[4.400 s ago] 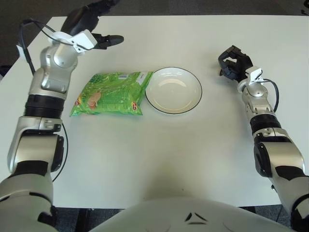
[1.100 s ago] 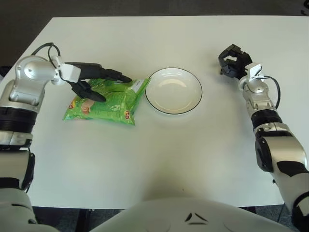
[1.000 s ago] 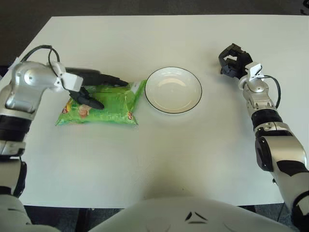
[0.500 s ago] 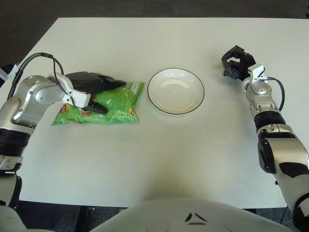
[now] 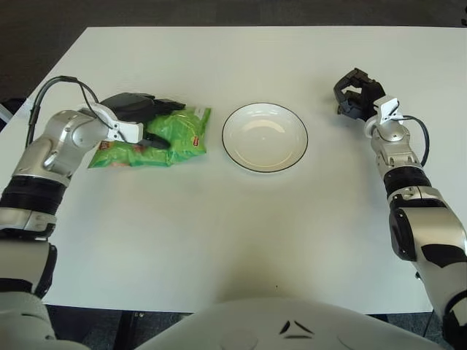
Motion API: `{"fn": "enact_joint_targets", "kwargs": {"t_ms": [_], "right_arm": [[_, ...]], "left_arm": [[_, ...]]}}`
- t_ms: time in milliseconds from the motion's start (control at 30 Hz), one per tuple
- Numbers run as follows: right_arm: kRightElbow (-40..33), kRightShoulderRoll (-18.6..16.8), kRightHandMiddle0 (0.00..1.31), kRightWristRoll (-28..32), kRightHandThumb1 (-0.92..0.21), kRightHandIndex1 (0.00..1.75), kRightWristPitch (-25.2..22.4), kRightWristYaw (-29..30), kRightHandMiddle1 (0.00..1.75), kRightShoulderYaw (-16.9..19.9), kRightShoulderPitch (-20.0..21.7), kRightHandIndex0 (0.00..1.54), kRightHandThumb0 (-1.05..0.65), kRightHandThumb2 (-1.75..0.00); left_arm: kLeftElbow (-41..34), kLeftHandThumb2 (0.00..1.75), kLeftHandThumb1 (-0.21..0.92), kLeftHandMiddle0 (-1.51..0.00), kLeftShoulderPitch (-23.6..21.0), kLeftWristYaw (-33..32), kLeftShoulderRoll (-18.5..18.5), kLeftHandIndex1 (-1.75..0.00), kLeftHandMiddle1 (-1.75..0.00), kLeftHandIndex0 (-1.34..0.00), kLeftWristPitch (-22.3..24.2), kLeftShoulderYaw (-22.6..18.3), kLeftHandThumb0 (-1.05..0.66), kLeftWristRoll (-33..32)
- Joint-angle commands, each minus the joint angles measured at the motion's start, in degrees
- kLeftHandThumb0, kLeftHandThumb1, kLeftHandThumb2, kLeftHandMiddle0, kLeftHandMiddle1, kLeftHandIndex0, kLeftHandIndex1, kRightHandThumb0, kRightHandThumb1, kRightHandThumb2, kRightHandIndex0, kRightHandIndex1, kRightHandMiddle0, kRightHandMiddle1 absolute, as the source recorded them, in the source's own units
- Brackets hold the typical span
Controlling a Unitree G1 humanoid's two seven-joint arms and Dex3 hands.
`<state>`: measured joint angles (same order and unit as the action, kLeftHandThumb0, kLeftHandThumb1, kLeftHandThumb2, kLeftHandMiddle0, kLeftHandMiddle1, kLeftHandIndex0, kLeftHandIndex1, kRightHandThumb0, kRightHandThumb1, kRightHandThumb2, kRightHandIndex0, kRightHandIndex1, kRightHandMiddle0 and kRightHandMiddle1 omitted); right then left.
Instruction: Put the snack into the plate.
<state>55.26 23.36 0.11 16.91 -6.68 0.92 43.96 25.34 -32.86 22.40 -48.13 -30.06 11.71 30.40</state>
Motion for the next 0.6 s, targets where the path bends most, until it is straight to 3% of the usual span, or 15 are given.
{"fn": "enact_joint_targets", "kwargs": {"t_ms": [0,33,100,200,400,567], "right_arm": [[2.9,-1.0,0.36,-1.9,-0.75,1.72,-4.8,-1.4,1.68,-1.1,-4.8,0.71,-0.38,-0.69],[2.8,-1.0,0.36,-1.9,-0.75,1.72,-4.8,-1.4,1.68,-1.1,-4.9,0.71,-0.38,-0.69],[2.7,-1.0,0.36,-1.8,-0.75,1.72,-4.9,-1.5,1.68,-1.1,-5.0,0.71,-0.38,-0.69],[2.5,-0.9,0.37,-1.8,-0.75,1.72,-5.1,-1.6,1.68,-1.1,-5.0,0.72,-0.38,-0.69],[2.5,-0.9,0.37,-1.8,-0.75,1.72,-5.4,-1.9,1.68,-1.1,-5.0,0.72,-0.38,-0.69],[2.4,-0.8,0.37,-1.8,-0.75,1.72,-5.5,-2.2,1.67,-1.1,-5.0,0.72,-0.38,-0.69]], "left_arm": [[6.2,0.12,0.91,-0.17,0.9,-4.5,2.3,-1.21,-1.66,-0.48,-1.9,2.3,-0.36,3.1],[7.4,0.17,0.90,-0.20,0.6,-6.1,2.7,-1.27,-1.68,-0.48,-2.6,2.2,-0.36,3.0],[10.9,0.48,0.79,-0.31,0.1,-9.0,3.9,-1.50,-1.72,-0.43,-4.4,1.5,-0.37,1.3],[16.0,0.75,0.69,-0.44,-1.1,-11.3,5.2,-1.66,-1.74,-0.39,-7.6,0.6,-0.38,-1.3],[22.1,0.93,0.60,-0.67,-3.6,-13.5,5.6,-1.74,-1.75,-0.40,-13.5,1.3,-0.39,-2.3],[24.6,0.97,0.58,-0.70,-5.3,-14.7,5.7,-1.74,-1.75,-0.40,-16.8,1.8,-0.39,-2.1]]}}
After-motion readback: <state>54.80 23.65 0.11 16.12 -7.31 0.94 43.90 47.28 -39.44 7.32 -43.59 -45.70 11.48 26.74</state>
